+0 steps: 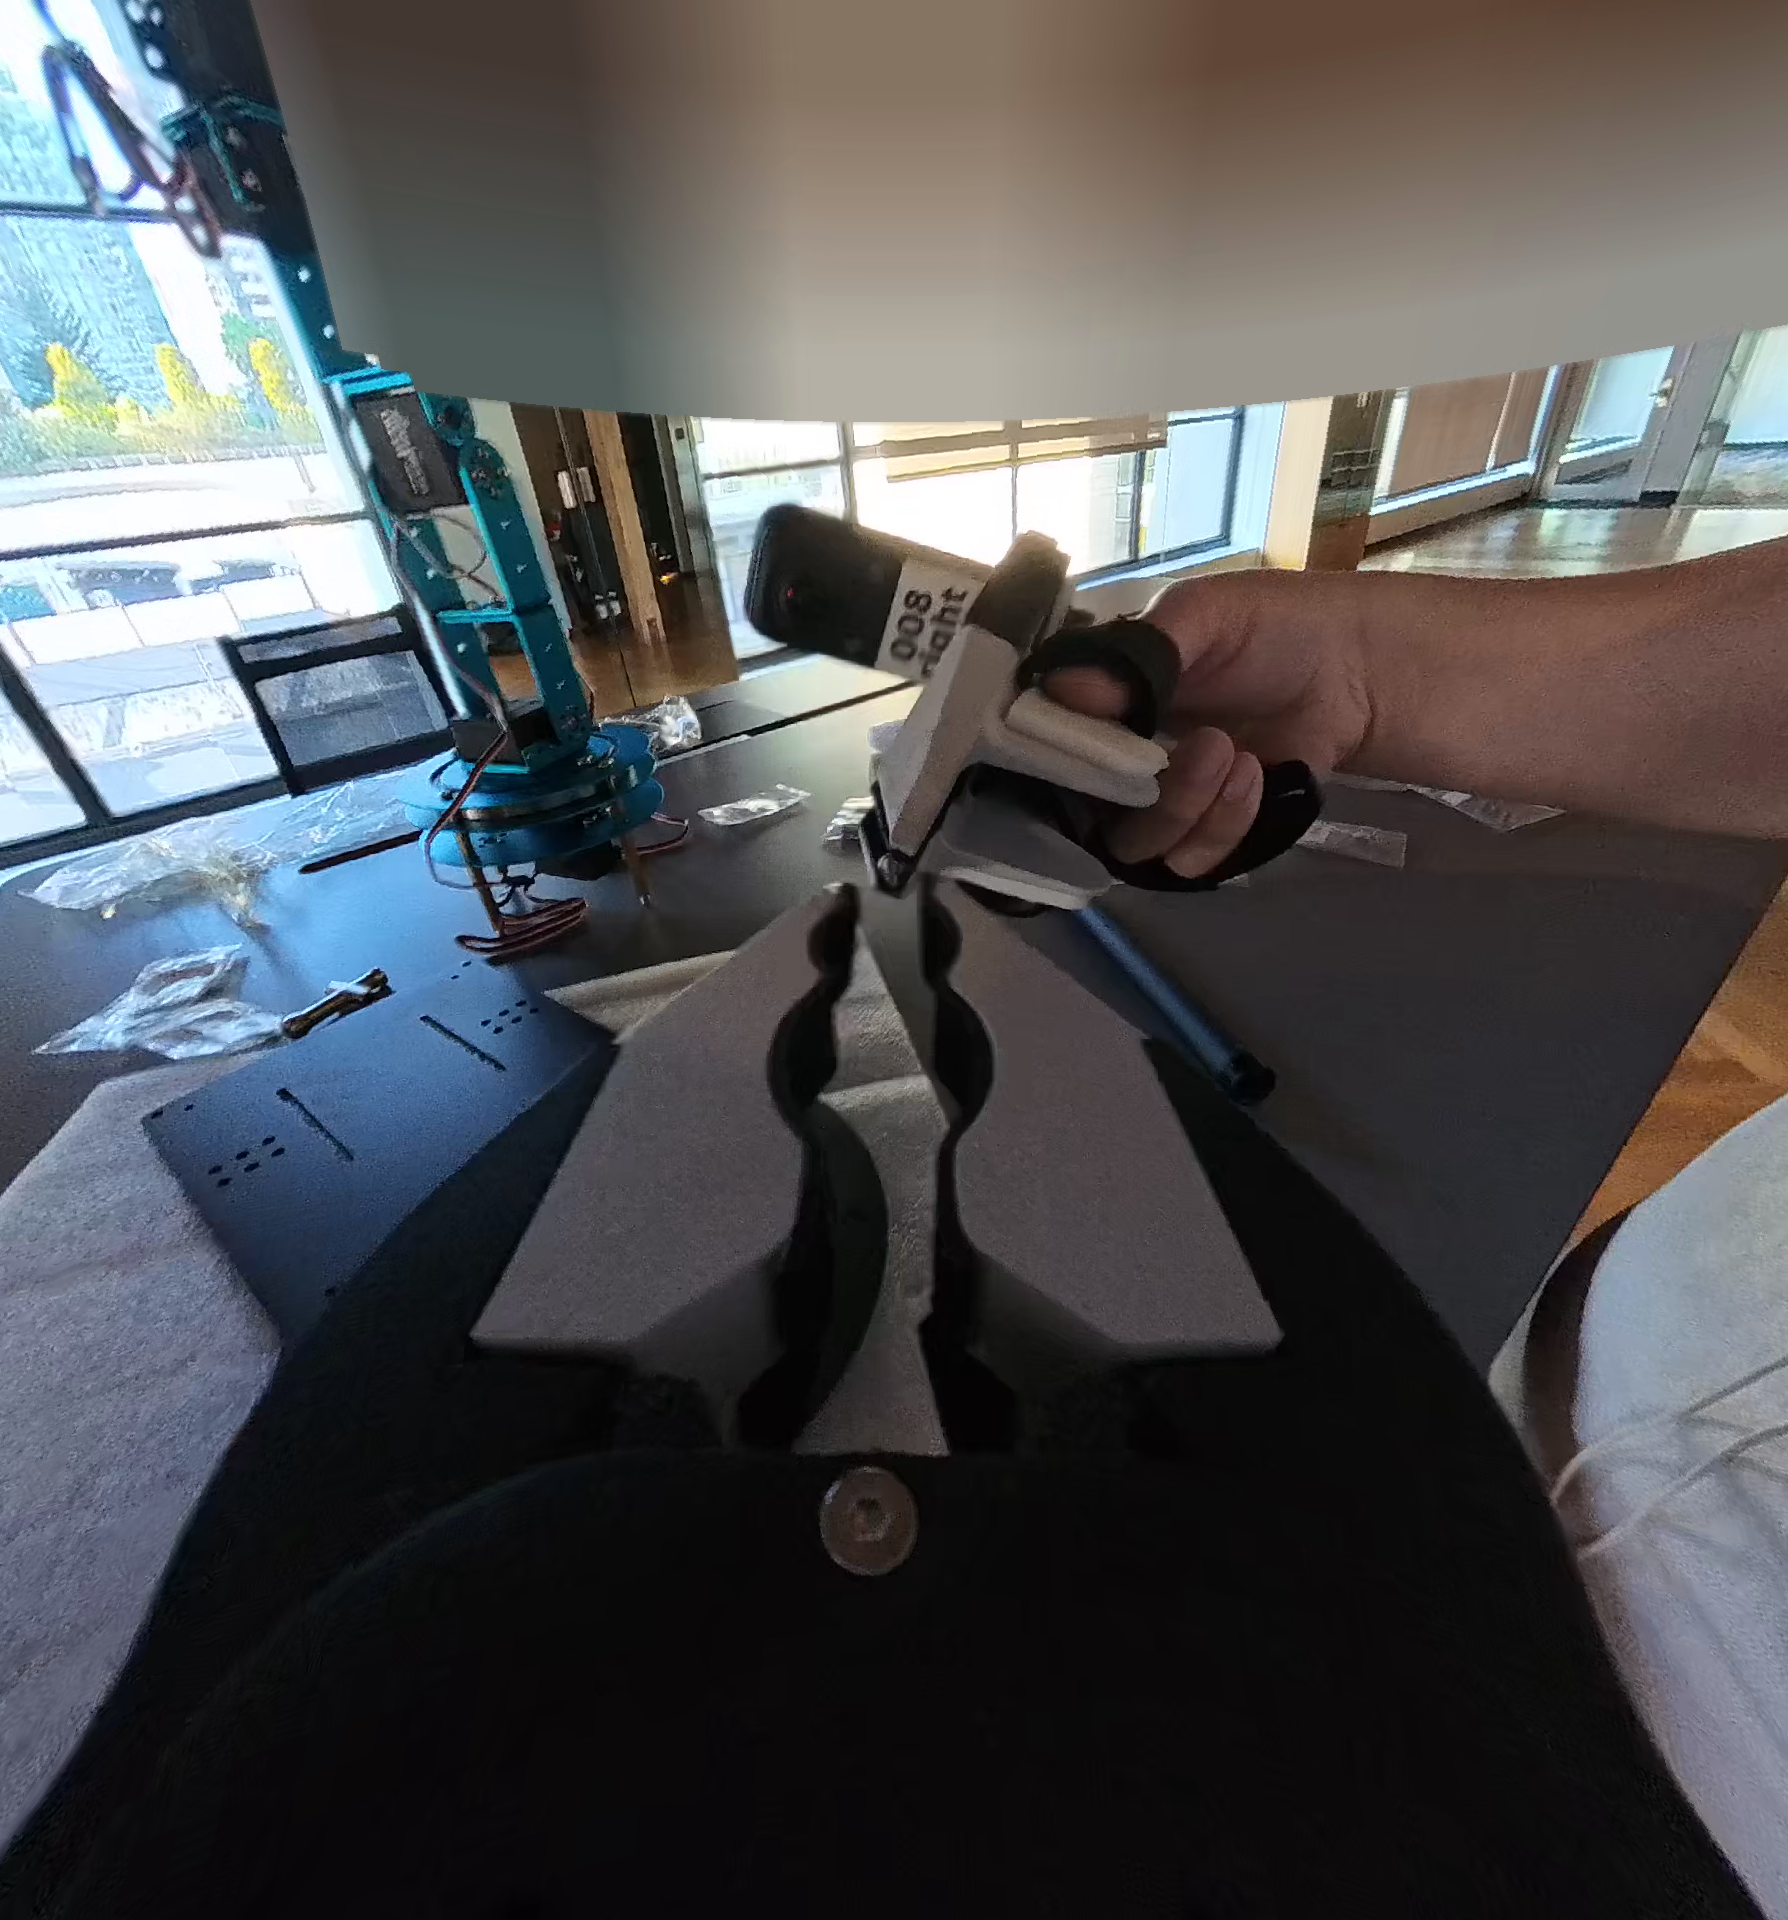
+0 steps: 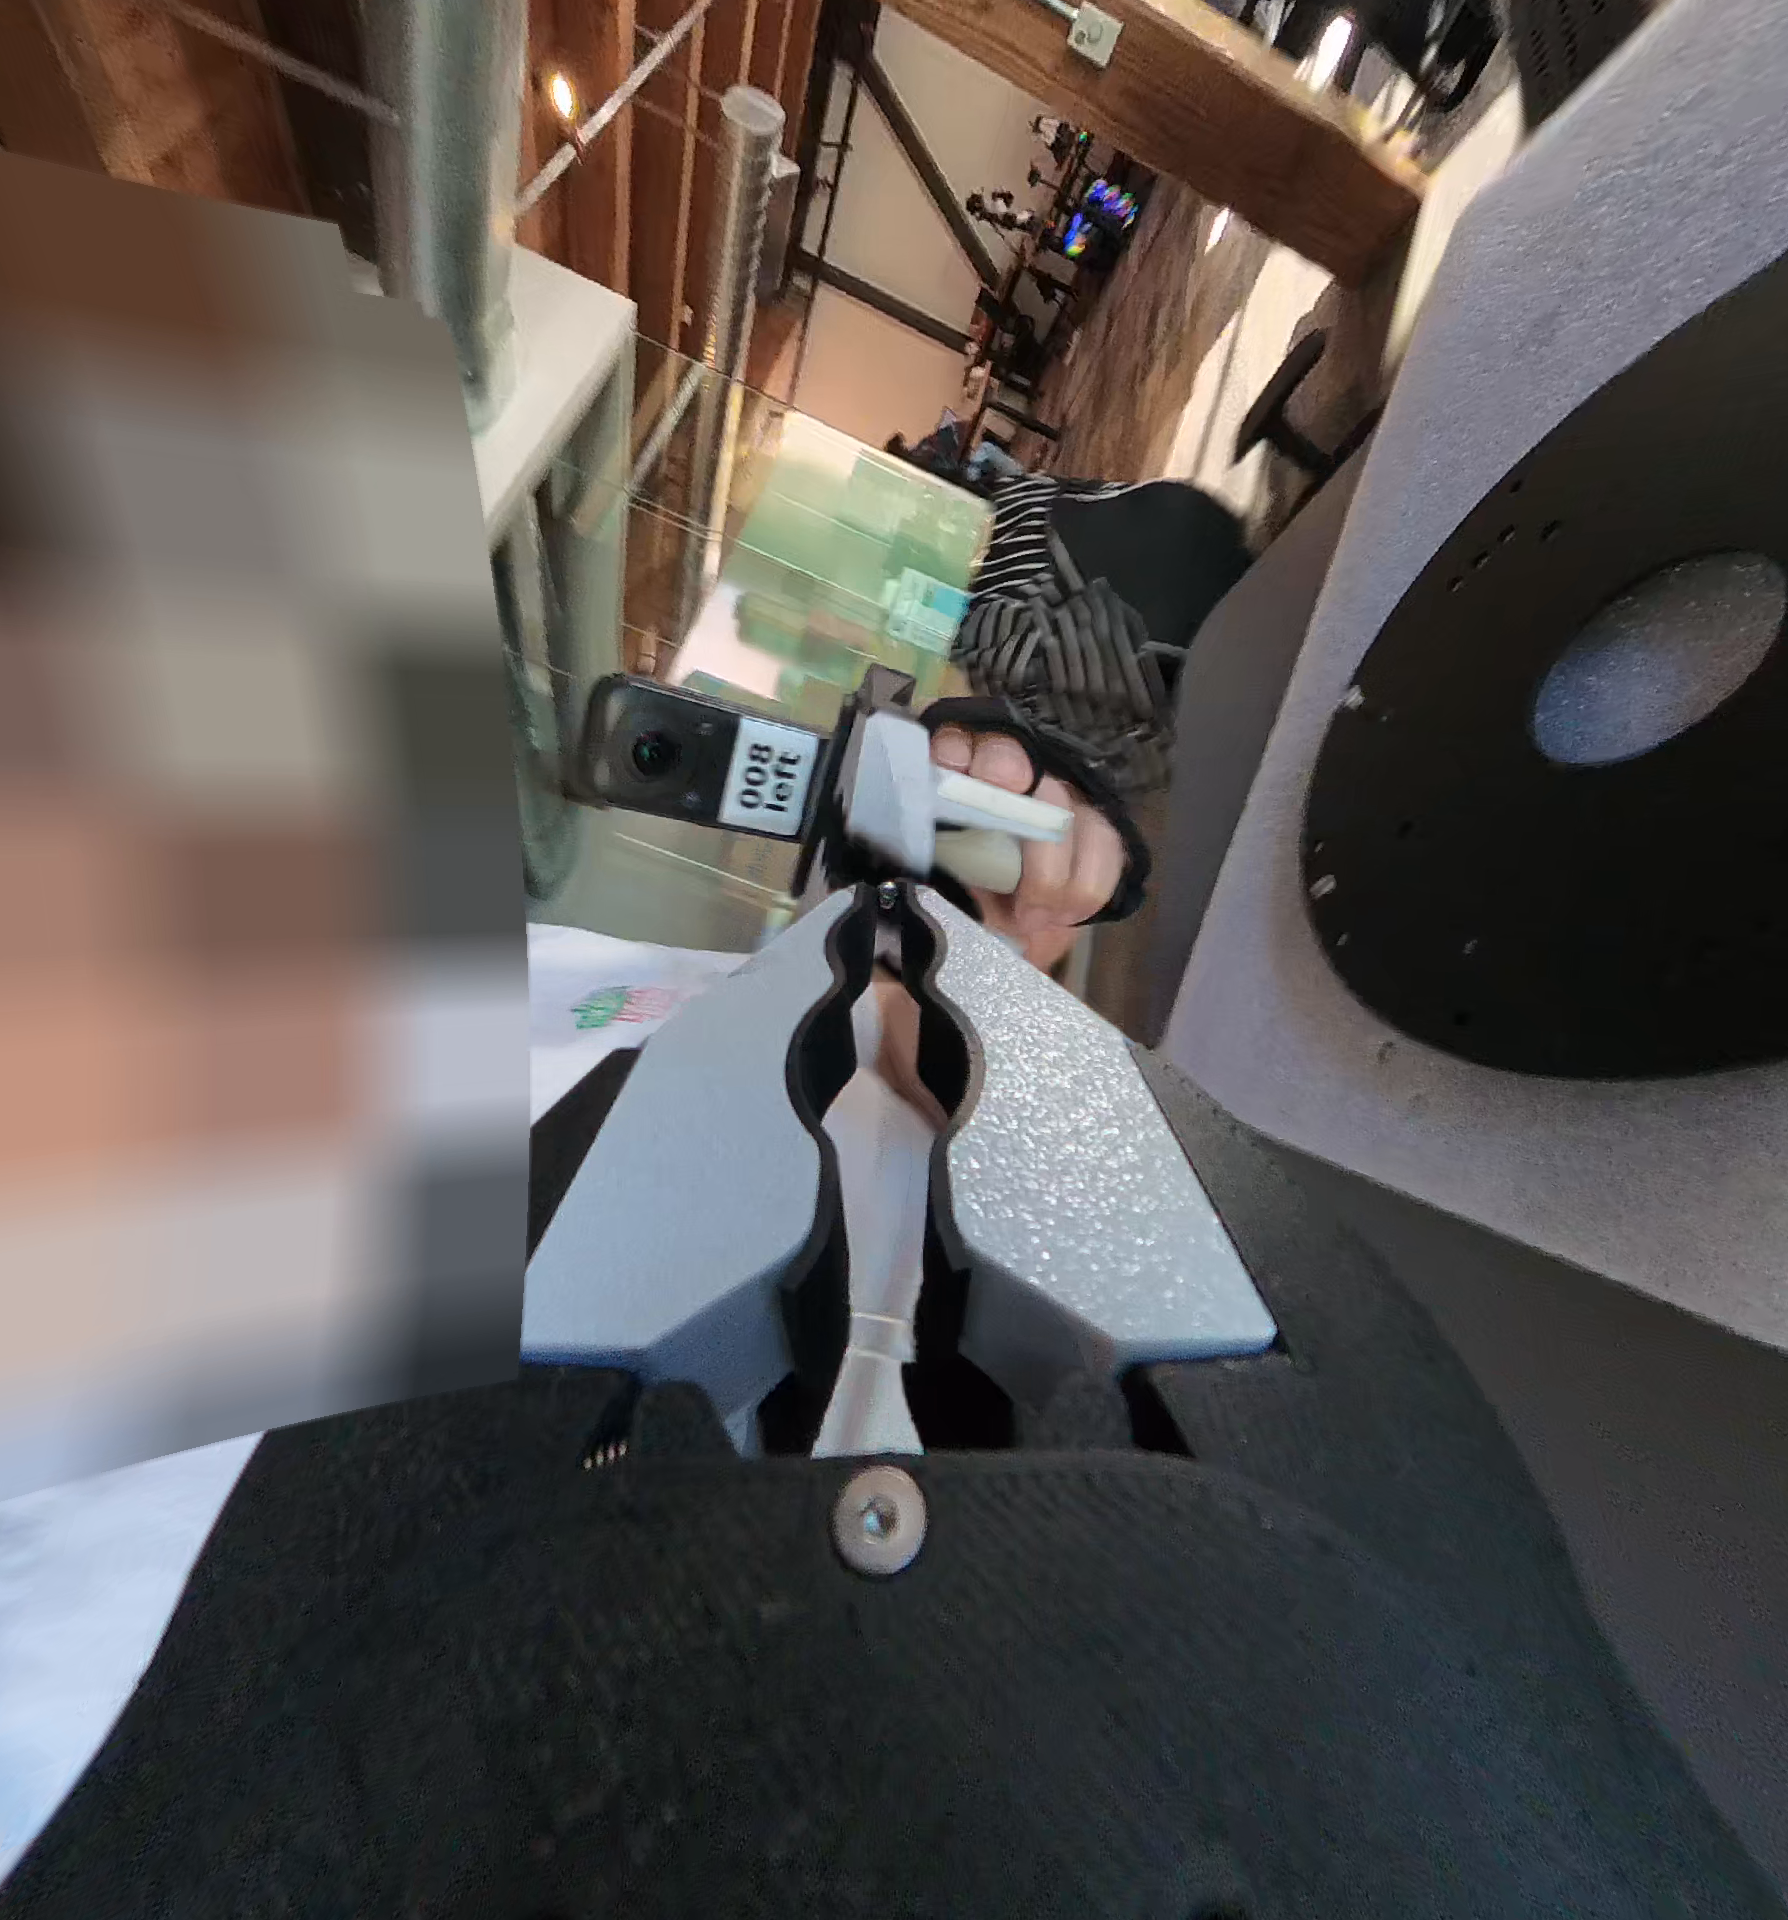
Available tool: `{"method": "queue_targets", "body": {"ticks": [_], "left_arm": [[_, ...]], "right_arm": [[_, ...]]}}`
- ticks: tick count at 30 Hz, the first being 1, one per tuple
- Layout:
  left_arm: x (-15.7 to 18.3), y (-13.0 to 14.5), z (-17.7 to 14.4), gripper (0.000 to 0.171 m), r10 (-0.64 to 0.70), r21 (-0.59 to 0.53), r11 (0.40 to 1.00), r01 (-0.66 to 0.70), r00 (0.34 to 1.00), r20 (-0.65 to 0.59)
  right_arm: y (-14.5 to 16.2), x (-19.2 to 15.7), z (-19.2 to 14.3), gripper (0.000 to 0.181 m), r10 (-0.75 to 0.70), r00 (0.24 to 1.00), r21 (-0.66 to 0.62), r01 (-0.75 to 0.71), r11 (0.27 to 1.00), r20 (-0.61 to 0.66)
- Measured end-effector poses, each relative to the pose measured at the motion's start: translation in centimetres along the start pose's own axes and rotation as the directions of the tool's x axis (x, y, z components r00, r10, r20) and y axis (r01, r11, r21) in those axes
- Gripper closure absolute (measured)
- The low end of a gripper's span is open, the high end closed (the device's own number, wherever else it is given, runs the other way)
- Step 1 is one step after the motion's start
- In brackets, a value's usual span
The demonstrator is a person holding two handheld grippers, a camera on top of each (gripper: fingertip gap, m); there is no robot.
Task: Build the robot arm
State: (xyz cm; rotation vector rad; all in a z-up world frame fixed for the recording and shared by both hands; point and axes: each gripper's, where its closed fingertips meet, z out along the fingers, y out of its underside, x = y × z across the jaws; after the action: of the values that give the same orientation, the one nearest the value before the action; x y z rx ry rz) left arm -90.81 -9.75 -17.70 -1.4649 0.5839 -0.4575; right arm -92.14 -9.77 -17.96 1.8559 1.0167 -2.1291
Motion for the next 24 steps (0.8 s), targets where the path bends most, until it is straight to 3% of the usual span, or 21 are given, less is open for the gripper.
{"method": "queue_targets", "body": {"ticks": [1, 3, 5, 7, 9, 14, 24], "left_arm": [[-0.3, 0.3, -0.2, 0.153, -0.007, -0.012, 1.000, 0.007, 1.000, 0.013], [-0.9, 0.9, -1.0, 0.152, -0.024, -0.038, 0.999, 0.025, 0.999, 0.039], [-1.6, 1.5, -2.1, 0.151, -0.048, -0.051, 0.997, 0.052, 0.996, 0.070], [-2.4, 2.1, -3.2, 0.151, -0.068, -0.065, 0.995, 0.075, 0.992, 0.102], [-3.1, 2.6, -4.2, 0.151, -0.072, -0.084, 0.993, 0.084, 0.989, 0.131], [-4.1, 2.9, -5.9, 0.152, -0.068, -0.090, 0.992, 0.085, 0.981, 0.180], [-3.8, 3.2, -7.0, 0.153, -0.077, -0.087, 0.992, 0.095, 0.979, 0.190]], "right_arm": [[-0.2, 0.4, 0.0, 0.180, -0.053, 0.998, 0.001, 0.053, 0.999, -0.044], [-0.3, 2.3, -0.4, 0.180, -0.244, 0.944, -0.060, 0.237, 0.970, -0.224], [-0.5, 4.5, -1.2, 0.179, -0.492, 0.771, -0.213, 0.443, 0.871, -0.405], [0.0, 5.8, -1.3, 0.179, -0.669, 0.593, -0.394, 0.541, 0.743, -0.449], [0.8, 7.2, -1.3, 0.178, -0.750, 0.493, -0.530, 0.532, 0.660, -0.440], [1.7, 9.7, -1.5, 0.178, -0.818, 0.407, -0.683, 0.459, 0.568, -0.406], [2.3, 10.9, -1.6, 0.178, -0.838, 0.395, -0.762, 0.384, 0.522, -0.376]]}}
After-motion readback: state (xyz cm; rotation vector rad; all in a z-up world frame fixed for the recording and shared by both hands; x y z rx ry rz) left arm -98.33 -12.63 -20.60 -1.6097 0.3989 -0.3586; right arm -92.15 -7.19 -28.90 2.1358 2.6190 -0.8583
